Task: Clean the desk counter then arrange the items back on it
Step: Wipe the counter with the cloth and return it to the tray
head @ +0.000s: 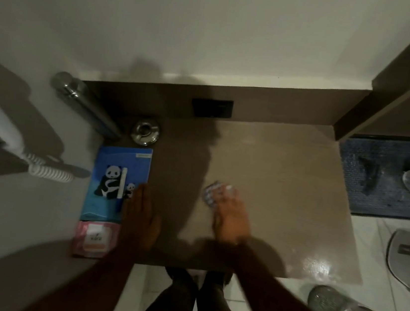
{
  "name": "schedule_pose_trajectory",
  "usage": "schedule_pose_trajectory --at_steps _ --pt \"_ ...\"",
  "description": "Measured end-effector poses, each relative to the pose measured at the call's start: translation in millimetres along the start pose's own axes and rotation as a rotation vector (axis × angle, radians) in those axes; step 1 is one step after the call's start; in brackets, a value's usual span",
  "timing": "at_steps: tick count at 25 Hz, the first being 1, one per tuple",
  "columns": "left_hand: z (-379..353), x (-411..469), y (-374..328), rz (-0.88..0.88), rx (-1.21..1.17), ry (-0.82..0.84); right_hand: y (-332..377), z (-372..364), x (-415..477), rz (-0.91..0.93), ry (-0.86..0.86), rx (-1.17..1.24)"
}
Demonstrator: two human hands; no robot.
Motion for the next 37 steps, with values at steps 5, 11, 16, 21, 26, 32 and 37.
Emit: schedule_pose_trajectory --at_steps 5,11,16,21,26,32,37 --pt "-9 -61 14 -0.097 -0.051 -0.066 100 -57 -63 0.427 0.027 0.153" --pt "-8 -80 15 -0.106 -0.032 -0.026 87 -37 -61 0.306 0.275 0.475" --pt "9 -76 -37 -0.299 0.006 -0.047 72 11 -58 -0.560 0.445 1.604" --pt "20 -76 -96 -0.587 0.021 -0.033 53 67 -77 -0.560 0.369 1.852" --pt "21 -78 -151 -0.675 0.054 -0.074 -18 114 -85 -0.619 0.103 1.679" --pt "-10 -71 -252 -0.712 0.138 -0.035 -174 181 -81 -0.724 -0.249 1.679" --pt "-54 -67 -364 -0.602 0.173 0.048 -312 261 -61 -0.727 -0.456 1.336"
Point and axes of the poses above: each hand's wrist, its own x-axis towards the middle knuckle, its own z-axis out of the back of the hand, y = z × x, the point moved 2 cm from there along x, towards the middle knuckle, and after that the axes turned 2 degrees about x, right-handed, at the moved point
